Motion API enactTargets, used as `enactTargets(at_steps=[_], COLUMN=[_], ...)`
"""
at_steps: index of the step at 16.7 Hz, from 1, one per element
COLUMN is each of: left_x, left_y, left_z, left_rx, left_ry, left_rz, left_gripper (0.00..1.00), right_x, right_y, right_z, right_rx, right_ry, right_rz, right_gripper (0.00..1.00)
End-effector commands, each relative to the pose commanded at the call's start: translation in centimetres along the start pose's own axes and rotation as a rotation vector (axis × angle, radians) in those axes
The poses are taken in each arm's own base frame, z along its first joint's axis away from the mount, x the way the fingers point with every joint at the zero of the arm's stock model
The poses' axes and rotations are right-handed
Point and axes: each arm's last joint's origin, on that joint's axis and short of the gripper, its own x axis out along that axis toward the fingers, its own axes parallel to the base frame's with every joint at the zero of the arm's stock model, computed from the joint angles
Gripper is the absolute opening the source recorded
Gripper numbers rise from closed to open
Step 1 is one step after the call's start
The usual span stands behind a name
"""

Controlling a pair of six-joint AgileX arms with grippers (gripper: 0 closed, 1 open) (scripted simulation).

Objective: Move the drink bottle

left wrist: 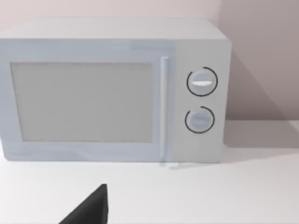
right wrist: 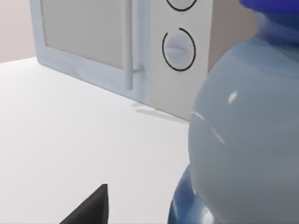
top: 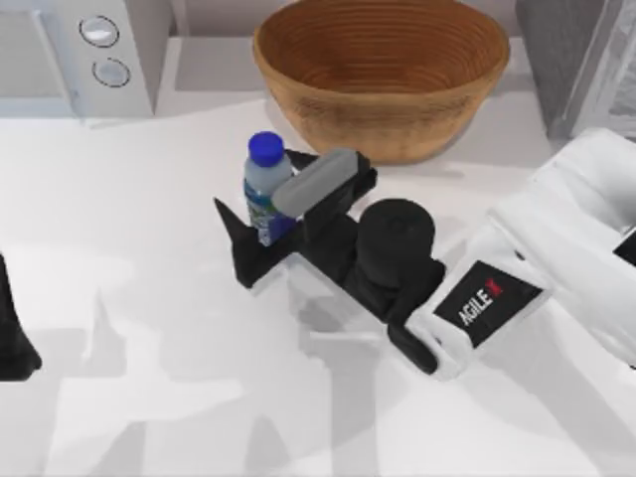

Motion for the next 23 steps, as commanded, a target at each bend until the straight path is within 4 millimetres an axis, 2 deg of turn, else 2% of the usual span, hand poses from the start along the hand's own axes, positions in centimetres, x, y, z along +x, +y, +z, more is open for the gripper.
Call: enactTargets(at_steps=[13, 23], left_x=[0.0, 0.0], left_y=[0.0, 0.0], left_z=[0.0, 0.0], left_rx=[0.0, 0.0], left_ry=[0.0, 0.0], left_rz=[0.0, 0.0], left_gripper=[1.0, 1.0], right_x=[0.0, -0.02], right_y=[0.0, -0.12], right_z=[0.0, 0.06], right_rx=[0.0, 0.001], right_ry=[0.0, -0.001], right_rz=[0.0, -0.003], right_gripper=[0.02, 0.0])
